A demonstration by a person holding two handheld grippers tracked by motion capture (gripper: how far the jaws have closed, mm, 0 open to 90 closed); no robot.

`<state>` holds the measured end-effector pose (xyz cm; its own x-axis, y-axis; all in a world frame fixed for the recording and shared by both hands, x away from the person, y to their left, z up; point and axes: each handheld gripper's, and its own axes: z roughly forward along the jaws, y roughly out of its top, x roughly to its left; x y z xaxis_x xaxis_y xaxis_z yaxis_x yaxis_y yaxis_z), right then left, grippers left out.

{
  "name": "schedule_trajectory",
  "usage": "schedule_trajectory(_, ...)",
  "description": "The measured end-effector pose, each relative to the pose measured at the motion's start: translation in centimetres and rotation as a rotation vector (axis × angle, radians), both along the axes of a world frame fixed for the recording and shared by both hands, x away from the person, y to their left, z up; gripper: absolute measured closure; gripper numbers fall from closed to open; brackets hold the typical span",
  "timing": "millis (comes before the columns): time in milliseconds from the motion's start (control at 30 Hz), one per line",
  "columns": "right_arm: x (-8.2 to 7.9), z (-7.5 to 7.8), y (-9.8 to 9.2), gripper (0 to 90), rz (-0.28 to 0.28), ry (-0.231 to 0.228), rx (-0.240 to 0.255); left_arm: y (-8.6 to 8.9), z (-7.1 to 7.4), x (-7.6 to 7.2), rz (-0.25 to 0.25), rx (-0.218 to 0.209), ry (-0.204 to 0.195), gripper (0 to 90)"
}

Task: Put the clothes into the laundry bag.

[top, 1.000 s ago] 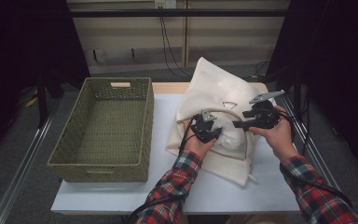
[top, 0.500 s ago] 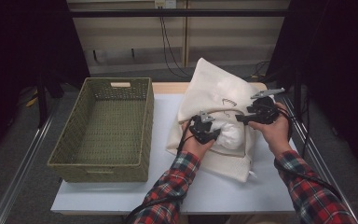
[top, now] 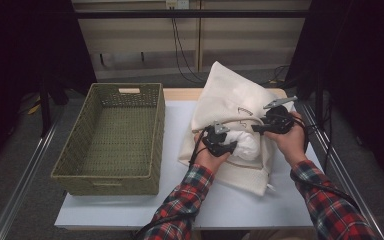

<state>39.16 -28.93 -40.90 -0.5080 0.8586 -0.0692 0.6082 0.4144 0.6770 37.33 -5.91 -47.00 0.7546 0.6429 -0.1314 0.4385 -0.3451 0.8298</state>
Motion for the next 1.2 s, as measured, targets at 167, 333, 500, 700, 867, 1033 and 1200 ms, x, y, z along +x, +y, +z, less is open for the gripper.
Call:
schedule_trajectory(167, -0.2, 0.1, -0.6, 83.0, 0.013, 0.008, 0.046, 0.4, 0.5, -0.5, -0.011, -0.02, -0.019, 38.8)
schedule_trajectory(333, -0.3, 1.0, -0.7, 86.9, 0.015, 0.018, 0.078, 0.0, 1.0, -1.4, -0.048, -0.021, -0.012, 35.0)
schedule_trajectory(500, -0.7, 1.5, -0.6, 87.2, 0.019, 0.02, 0.087, -1.6, 0.0, -1.9, -0.063, 0.006, -0.013, 28.7)
schedule_trajectory(700, -0.9, 1.5, -1.2, 87.2, 0.029, 0.023, 0.12, -3.8, -1.4, -1.6, -0.057, 0.067, -0.019, 34.9)
schedule_trajectory(867, -0.8, 1.6, -1.1, 87.3, 0.035, 0.029, 0.117, -4.5, -1.2, -1.4, -0.039, 0.126, -0.026, 59.5)
schedule_trajectory(1033, -0.7, 1.5, -1.2, 87.6, 0.054, 0.037, 0.142, -4.6, -1.2, -1.1, 0.013, 0.097, -0.023, 75.6)
schedule_trajectory(1200, -0.8, 1.7, -0.9, 88.0, 0.068, 0.046, 0.153, -4.8, -0.8, -0.2, 0.045, 0.08, -0.032, 76.6)
